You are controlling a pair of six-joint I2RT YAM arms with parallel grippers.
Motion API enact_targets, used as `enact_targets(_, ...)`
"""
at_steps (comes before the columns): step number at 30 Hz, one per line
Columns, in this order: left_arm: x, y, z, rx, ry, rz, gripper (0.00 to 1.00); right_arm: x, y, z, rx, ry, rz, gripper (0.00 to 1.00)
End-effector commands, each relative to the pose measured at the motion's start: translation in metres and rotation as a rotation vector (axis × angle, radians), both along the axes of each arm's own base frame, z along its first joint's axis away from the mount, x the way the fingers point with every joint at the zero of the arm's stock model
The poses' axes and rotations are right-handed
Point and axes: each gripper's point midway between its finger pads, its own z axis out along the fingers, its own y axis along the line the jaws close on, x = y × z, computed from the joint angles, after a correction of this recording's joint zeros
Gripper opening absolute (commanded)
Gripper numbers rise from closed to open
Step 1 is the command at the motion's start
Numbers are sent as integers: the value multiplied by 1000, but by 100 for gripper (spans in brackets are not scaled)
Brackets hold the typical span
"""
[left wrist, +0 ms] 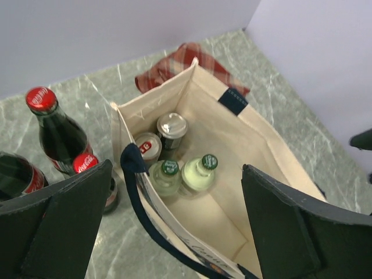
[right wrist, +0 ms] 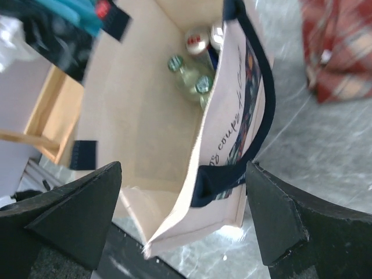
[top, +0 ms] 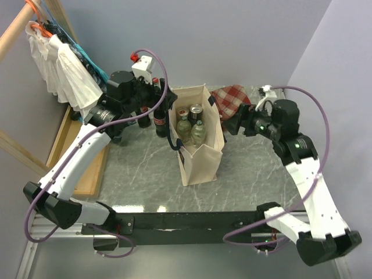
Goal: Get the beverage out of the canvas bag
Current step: Take out the drink from the canvas bag.
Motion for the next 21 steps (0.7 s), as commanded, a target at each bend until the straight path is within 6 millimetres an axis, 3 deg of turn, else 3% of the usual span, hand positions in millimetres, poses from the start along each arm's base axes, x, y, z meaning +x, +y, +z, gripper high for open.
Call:
enact_targets(1, 3, -9, -2, 23, 8, -42, 98, 3, 18, -18, 0, 79, 78, 93)
enact_targets(5, 6, -17, 0, 28, 17, -76, 97, -2, 27, -41, -55, 164, 110, 92)
enact_targets(9, 6, -23, -8, 40, 40, -108, 96, -21, 37, -58, -91, 215, 141, 92)
enact_targets(17, 7, -42, -11, 77, 57, -197, 96, -51, 25, -75, -99, 258, 103, 92)
enact_targets(19, 8, -50, -23, 111, 84, -217, 95, -57, 23, -81, -100, 277, 94, 92)
enact_targets(21, 8, -55, -23, 128, 88, -229, 95, -64, 23, -80, -86, 282, 98, 92)
